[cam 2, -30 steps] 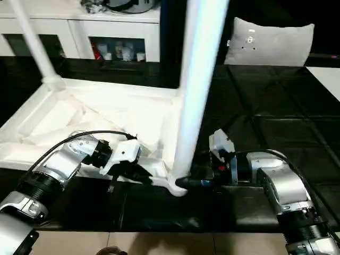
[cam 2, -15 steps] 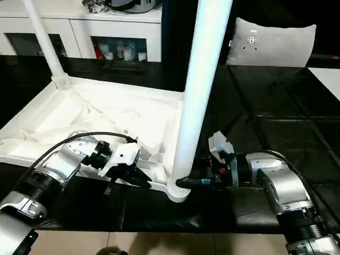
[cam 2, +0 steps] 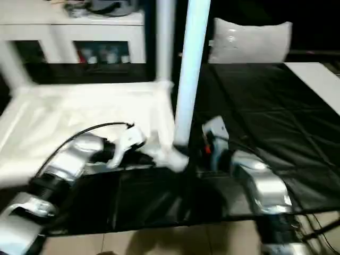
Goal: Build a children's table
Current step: Rotate leg to tighten
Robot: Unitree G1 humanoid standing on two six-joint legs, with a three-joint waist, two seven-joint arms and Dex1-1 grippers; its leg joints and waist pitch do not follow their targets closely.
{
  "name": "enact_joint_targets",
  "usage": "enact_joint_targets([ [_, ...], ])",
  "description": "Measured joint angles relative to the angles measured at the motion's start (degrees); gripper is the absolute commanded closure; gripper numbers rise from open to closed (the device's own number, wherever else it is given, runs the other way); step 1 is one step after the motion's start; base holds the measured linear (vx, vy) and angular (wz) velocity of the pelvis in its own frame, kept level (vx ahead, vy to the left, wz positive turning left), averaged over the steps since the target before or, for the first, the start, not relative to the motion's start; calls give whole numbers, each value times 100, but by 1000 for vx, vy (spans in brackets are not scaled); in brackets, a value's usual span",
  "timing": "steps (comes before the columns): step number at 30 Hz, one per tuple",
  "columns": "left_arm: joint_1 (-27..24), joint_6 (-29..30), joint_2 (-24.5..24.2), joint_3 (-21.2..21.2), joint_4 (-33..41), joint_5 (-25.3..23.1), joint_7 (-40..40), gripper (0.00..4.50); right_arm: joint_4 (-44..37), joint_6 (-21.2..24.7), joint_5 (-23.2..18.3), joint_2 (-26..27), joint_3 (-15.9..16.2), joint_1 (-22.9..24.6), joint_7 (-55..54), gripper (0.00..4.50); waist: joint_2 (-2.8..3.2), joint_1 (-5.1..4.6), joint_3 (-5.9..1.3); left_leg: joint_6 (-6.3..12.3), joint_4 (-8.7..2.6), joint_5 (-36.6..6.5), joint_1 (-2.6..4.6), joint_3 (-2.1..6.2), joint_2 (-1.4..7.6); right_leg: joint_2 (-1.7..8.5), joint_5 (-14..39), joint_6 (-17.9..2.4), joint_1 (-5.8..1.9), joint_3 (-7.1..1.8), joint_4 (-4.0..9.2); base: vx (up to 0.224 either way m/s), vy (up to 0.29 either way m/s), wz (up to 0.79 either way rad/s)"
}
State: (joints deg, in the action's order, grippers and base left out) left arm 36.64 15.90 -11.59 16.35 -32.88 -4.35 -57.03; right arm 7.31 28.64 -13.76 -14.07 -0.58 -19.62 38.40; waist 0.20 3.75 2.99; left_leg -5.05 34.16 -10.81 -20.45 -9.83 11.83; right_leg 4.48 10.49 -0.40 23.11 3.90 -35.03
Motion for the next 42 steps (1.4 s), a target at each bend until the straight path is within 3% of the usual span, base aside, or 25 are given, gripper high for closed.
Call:
enact_joint_targets([
  [3, 18, 89, 434, -166, -9, -206, 910, 450, 411, -293, 245, 637, -234, -326, -1132, 257, 0, -50, 0, -3, -9, 2, -10, 0, 2, -4, -24, -7, 38, 3, -2, 0, 0, 0],
  [6, 68, 95, 591, -152, -11, -252, 1190, 450, 526, -523, 376, 673, -236, -414, -1385, 257, 2, -43, -1, 0, -29, 2, -65, -1, 0, -5, -39, -35, 81, 1, 4, 0, 0, 0],
  [7, 69, 107, 594, -155, -6, -253, 1205, 450, 529, -546, 397, 674, -234, -413, -1385, 203, 4, -37, -1, 15, -32, 10, -66, -2, 1, -7, -36, -35, 93, 1, 3, 0, 0, 0],
  [13, 70, 114, 550, -134, 56, -253, 1176, 450, 522, -612, 412, 640, -228, -409, -1236, 155, 6, -19, -1, 34, -36, 19, -64, -3, 2, -9, -31, -43, 95, 2, 3, 0, 0, 0],
  [19, 24, -425, 156, 40, 35, -181, 426, 450, 508, -947, 207, -37, -90, -319, -190, 100, 2, 16, 3, 11, -31, 8, -62, -3, 3, -8, -35, -40, 88, 3, 0, 0, 0, 0],
  [22, 3, -720, -130, 116, -3, -61, -140, 450, 440, -1109, 82, -616, 68, -232, 791, 77, -1, 105, 5, 11, -26, 8, -62, -2, 4, -8, -38, -39, 87, 4, -4, 0, 0, 0],
  [27, -5, -1221, -618, 234, -12, 32, -1115, 450, 399, -1293, -90, -1292, 236, -11, 2087, 77, -3, 216, 6, 15, -15, 9, -64, -2, 2, -4, -41, -41, 80, 4, -3, 0, 0, 0],
  [32, -1, -1561, -772, 339, -166, 219, -1890, 450, 289, -1318, -351, -1715, 526, 118, 3247, 77, -3, 329, 6, 20, -2, 6, -63, -4, 4, -2, -41, -41, 74, 5, -8, 0, 0, 0],
  [42, 150, -2161, -969, 616, -414, 241, -2740, 450, 684, -1392, -461, -1876, 899, -199, 4349, 166, -4, 461, 6, 19, 19, 8, -56, -3, 7, 0, -52, -48, 61, 6, -19, 0, 0, 0],
])
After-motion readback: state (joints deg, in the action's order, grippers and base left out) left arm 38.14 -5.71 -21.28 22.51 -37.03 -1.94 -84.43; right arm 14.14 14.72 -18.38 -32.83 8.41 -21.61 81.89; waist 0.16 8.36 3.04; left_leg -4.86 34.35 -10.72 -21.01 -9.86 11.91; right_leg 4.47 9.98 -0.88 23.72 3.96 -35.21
